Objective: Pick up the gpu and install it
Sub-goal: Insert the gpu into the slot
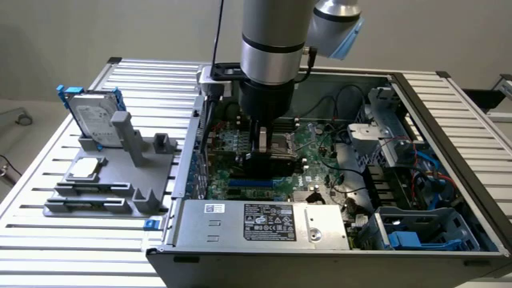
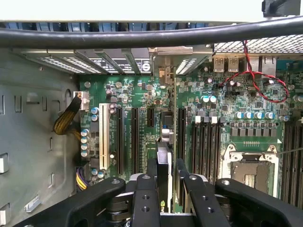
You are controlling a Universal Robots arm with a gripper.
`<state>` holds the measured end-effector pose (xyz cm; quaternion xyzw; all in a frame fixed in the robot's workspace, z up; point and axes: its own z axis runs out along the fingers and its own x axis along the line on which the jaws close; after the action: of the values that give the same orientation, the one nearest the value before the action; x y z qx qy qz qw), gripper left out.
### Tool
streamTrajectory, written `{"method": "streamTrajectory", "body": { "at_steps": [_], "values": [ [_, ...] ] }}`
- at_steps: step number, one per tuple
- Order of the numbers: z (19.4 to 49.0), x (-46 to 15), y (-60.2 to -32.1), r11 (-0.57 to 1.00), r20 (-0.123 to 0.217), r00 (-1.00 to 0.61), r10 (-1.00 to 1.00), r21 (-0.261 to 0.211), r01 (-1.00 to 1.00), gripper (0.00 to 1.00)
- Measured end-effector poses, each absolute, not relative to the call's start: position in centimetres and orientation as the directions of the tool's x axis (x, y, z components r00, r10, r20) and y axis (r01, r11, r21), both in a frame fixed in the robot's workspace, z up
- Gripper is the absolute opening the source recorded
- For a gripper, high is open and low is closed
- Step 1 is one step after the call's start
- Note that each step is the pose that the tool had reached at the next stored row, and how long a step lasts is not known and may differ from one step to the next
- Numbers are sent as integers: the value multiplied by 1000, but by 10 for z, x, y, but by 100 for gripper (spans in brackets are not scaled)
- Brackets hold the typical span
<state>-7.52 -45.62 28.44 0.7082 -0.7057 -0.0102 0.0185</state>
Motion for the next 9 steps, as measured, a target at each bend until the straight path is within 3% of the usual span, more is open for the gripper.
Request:
{"method": "streamTrajectory", "body": {
  "at_steps": [9],
  "values": [
    [278, -76, -457, -4, -2, 4, -1000, 41, -999, 26]
  ]
}}
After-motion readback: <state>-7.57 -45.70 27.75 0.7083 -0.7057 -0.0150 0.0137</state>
